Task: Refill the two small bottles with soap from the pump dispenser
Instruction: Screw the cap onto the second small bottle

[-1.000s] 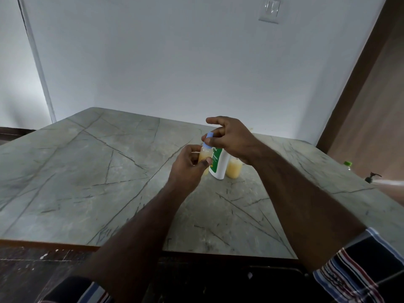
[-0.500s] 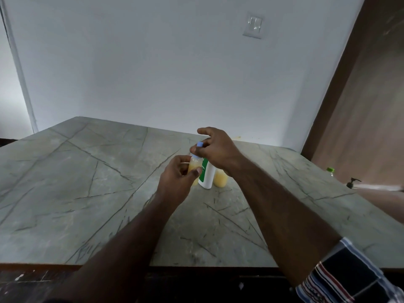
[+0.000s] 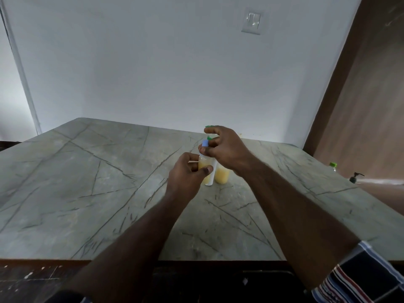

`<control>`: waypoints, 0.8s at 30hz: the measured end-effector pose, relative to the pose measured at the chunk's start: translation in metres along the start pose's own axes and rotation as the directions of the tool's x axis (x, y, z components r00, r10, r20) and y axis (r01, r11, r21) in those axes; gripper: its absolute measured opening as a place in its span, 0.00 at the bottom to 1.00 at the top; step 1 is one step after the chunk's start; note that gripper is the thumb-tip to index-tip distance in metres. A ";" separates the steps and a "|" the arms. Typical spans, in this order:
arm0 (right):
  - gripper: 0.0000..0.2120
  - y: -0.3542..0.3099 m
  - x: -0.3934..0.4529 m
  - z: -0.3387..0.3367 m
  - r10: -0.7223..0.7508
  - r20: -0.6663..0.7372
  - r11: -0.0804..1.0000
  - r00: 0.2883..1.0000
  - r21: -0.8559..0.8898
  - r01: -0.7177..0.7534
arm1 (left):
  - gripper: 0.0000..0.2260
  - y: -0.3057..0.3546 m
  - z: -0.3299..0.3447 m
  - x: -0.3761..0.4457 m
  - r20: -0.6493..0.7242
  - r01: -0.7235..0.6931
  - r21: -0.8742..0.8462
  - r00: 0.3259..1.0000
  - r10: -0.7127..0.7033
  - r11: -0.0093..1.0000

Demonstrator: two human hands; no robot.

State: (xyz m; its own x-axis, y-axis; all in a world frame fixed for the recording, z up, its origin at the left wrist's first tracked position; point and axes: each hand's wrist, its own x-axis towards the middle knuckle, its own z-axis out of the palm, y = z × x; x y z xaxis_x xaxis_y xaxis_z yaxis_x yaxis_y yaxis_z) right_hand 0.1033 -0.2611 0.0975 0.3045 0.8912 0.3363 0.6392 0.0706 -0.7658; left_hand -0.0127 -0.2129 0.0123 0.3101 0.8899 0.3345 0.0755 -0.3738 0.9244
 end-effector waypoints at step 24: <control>0.26 0.114 0.039 -0.067 0.051 -0.032 0.992 0.998 -0.113 -0.054 | 0.41 -0.017 0.025 0.052 0.248 0.106 0.311 0.950 -0.188 0.945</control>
State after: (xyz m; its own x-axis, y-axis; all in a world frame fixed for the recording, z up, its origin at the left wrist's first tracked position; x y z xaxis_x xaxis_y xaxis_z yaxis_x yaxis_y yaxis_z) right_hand 0.2354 -0.2483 0.0607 0.3590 0.8789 0.3143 0.6976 -0.0289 -0.7159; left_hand 0.0260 -0.1668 0.0096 0.5152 0.8514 0.0984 0.3988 -0.3398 0.8518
